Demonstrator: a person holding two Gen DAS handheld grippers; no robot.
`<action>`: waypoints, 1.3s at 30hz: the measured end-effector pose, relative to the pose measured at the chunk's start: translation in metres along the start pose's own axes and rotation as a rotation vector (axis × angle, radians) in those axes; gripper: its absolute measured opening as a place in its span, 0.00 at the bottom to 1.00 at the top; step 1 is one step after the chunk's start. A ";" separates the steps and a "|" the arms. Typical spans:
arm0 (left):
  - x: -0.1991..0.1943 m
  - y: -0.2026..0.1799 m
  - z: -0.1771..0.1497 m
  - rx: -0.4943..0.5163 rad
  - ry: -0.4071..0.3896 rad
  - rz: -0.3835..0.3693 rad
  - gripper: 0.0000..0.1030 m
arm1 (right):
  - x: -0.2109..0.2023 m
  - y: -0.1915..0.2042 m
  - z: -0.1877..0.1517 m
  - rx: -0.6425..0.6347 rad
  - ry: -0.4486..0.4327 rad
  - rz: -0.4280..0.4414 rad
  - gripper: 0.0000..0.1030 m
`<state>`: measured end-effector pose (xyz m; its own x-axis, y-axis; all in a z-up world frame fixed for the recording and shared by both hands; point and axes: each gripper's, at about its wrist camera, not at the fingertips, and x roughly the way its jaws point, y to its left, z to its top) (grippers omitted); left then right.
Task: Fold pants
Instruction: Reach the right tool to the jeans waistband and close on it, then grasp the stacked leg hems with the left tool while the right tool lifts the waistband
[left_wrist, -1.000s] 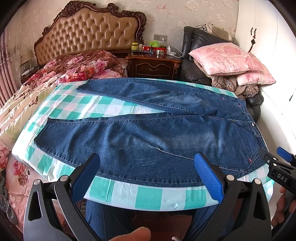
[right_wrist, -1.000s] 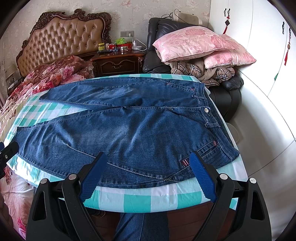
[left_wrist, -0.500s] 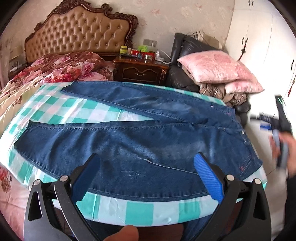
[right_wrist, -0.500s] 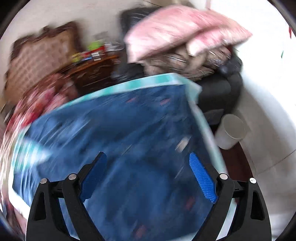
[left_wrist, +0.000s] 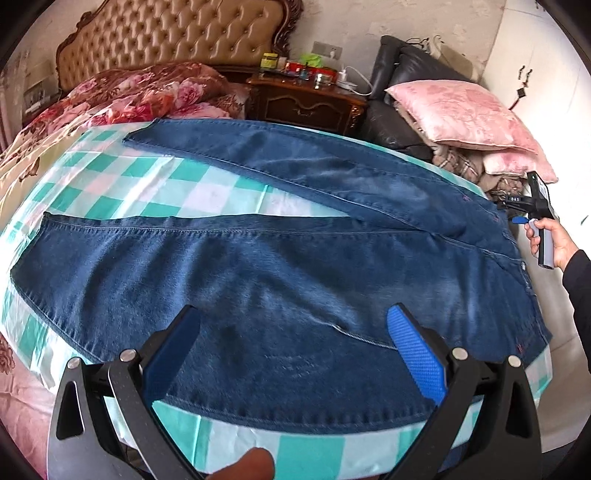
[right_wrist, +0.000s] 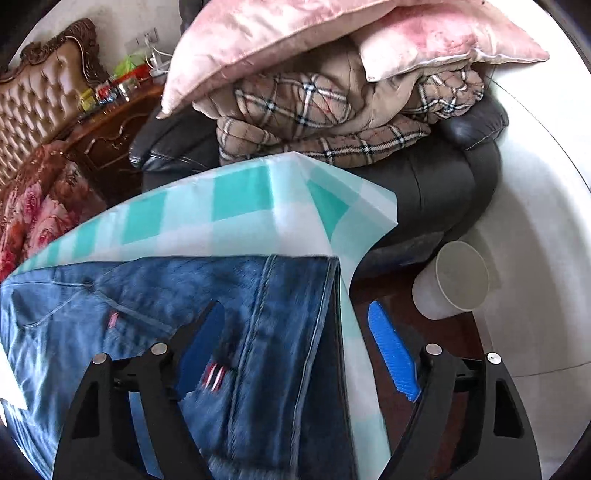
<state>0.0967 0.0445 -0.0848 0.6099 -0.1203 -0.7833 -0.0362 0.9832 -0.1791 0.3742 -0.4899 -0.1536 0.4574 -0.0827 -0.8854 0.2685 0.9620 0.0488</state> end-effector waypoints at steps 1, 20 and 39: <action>0.002 0.003 0.002 -0.004 0.005 0.001 0.98 | 0.005 -0.001 0.002 0.004 0.001 -0.002 0.64; -0.015 0.039 0.026 -0.101 -0.049 0.022 0.98 | -0.196 0.059 -0.065 -0.242 -0.341 0.333 0.05; -0.004 0.109 0.035 -0.256 -0.016 -0.079 0.98 | -0.210 -0.023 -0.280 -0.250 -0.108 0.787 0.05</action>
<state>0.1179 0.1567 -0.0802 0.6308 -0.1907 -0.7521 -0.1858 0.9040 -0.3851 0.0343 -0.4215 -0.0985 0.5153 0.6258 -0.5855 -0.3537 0.7776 0.5198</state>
